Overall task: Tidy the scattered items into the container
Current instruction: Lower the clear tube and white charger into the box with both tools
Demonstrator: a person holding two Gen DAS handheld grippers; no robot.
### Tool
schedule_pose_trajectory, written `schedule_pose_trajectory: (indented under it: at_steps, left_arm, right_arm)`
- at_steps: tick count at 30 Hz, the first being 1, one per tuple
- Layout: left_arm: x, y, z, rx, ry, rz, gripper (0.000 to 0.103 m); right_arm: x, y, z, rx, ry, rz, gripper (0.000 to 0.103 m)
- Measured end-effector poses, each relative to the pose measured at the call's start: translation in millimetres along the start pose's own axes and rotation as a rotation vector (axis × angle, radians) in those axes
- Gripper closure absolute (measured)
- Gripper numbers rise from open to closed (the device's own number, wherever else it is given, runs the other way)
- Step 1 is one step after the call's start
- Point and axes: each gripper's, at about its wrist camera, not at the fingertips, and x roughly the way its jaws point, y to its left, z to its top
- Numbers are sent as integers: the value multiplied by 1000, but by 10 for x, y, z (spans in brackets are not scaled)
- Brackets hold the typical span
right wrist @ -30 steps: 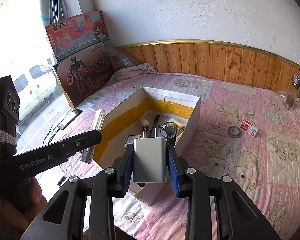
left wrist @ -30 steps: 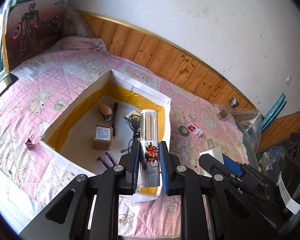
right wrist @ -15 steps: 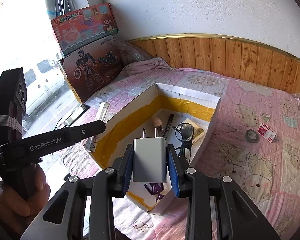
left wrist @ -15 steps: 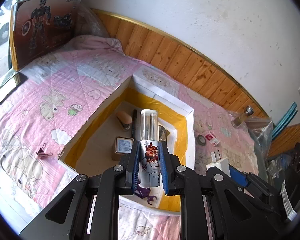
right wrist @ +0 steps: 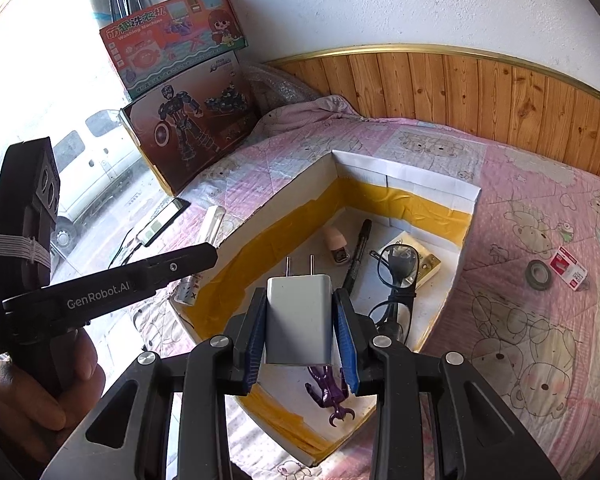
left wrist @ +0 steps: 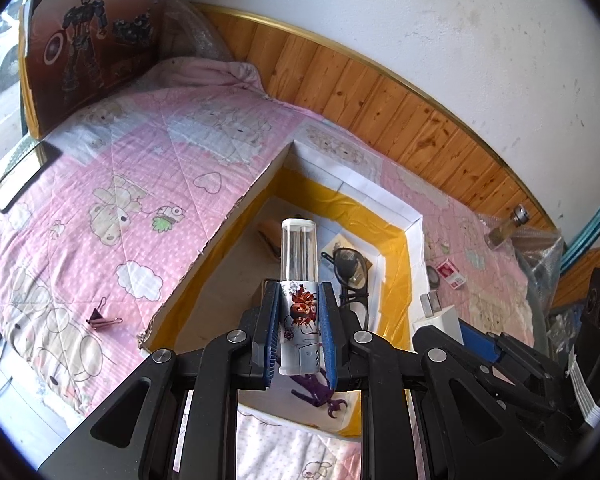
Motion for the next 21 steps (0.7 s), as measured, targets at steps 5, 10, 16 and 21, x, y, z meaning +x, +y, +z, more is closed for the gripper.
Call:
schedule_pose_trajectory:
  at_steps: [5,10,16,21]
  left_arm:
    - [108,39,22,13,45,7,84]
    - [195,35,28,1,75,9,84]
    - [340,16,-8,-12,133,2,84]
    - [428,72,-1,-35,155,23,84]
  right_arm:
    - [175,-33,70,34,40,45,69]
    - [329,-73,226,74,70,86,69]
    - [525,-71,430,92,101,115,69]
    - [702,-83,590,131,130,150,69]
